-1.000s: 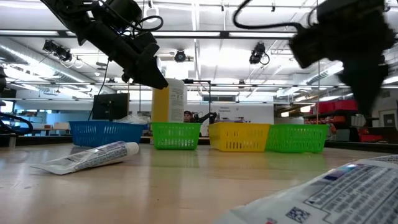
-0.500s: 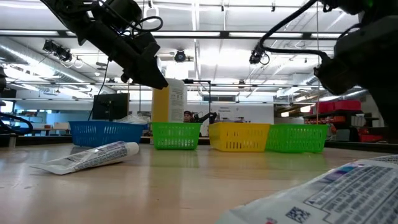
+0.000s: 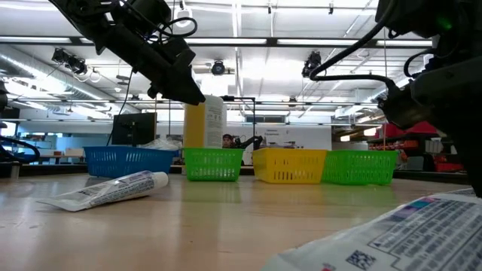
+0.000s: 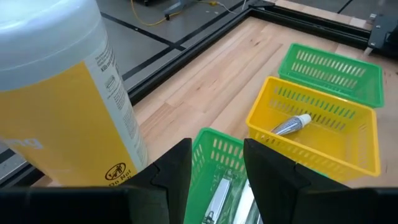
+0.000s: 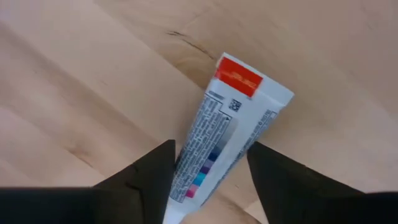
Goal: Pick & Place Travel size toiletries
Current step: Put the toothpaste into the yellow bin
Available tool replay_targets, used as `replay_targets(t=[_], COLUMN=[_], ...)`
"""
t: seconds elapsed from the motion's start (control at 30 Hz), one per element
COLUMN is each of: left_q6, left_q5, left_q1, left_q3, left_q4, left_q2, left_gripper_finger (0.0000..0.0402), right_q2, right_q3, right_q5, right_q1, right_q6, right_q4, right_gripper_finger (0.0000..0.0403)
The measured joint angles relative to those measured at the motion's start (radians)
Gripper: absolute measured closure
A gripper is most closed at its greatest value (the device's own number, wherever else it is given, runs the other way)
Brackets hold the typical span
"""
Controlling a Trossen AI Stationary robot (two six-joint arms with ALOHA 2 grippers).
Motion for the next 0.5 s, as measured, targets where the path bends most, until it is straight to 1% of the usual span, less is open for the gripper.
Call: replay_targets(t=[0.2,0.27,0.37,0.5], left_q6=[0.000,0.000,0.000,0.000], left_q5=[0.000,0.001,0.001,0.001], left_q1=[0.000,0.000,0.000,0.000], left_q3=[0.000,0.000,0.000,0.000], left_q4=[0.002,0.002,0.002,0.002], left_q2=[0.000,0.000,0.000,0.000], left_gripper_finger=[0.0248,0.0248,0.0248,0.0248], right_q2=[-0.001,-0.002,-0.002,-0.003], right_q3=[-0.003,-0.004,-0.004,0.013], right_q5=[0.015,0.019,0.020,0.023], right_q1=[0.000,0.000,-0.001,-0.002], right_q6=[-0.011,-0.011,-0.010,-0.016], right_q4=[-0.013,-0.014,-0.014,-0.020], right_gripper_finger=[0.0263,0.0280,0.0291,0.0293])
